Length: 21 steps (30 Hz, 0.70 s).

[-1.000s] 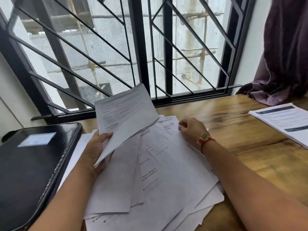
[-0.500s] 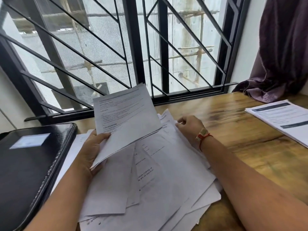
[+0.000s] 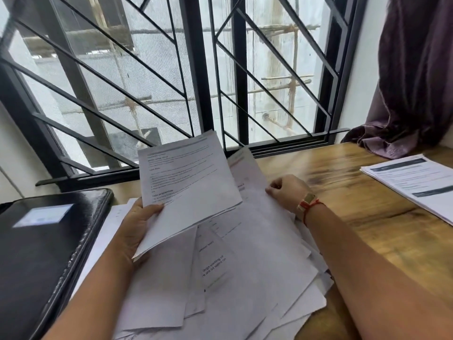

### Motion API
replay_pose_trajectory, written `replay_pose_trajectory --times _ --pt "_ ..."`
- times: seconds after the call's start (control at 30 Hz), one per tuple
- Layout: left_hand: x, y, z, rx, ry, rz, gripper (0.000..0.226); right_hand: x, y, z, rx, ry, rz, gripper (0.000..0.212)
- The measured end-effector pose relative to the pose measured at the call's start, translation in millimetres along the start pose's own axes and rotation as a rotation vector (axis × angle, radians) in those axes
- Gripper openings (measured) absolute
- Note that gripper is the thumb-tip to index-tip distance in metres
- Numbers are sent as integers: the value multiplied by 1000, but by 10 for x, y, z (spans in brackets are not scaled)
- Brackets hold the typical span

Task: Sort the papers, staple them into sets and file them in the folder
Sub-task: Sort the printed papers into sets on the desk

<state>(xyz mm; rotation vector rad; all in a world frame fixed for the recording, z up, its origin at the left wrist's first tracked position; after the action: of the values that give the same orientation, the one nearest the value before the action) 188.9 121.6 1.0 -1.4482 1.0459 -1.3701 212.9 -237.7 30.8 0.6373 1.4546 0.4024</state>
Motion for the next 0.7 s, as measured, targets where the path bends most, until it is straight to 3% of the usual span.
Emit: replay_pose_trajectory --times 0.17,0.33,0.43,0.57,0.7 --pt "-38 4 29 2 14 20 28 -466 31 -148 -59 -469 95 19" --pt "-27 13 27 9 15 6 27 -877 265 -614 -393 -987 304 13" --pt "-20 1 19 17 12 22 25 -958 350 -774 -510 -1046 393 18" --pt "-5 -34 8 35 8 29 25 -997 586 -958 -679 -1087 215 28" --pt "-44 -29 31 38 7 0 31 -998 683 -1038 -645 -1118 131 39"
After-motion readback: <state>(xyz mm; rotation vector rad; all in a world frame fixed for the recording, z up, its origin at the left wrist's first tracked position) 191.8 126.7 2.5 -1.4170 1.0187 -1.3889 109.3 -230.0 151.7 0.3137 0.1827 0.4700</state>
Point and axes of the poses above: each hand's wrist, its own z-axis towards the middle knuckle, its own x-axis out of the palm, y = z × x, the point moved 10 cm from there along z, towards the middle knuckle, and after that the axes turned 4 degrees about y, right-handed, at the moved point
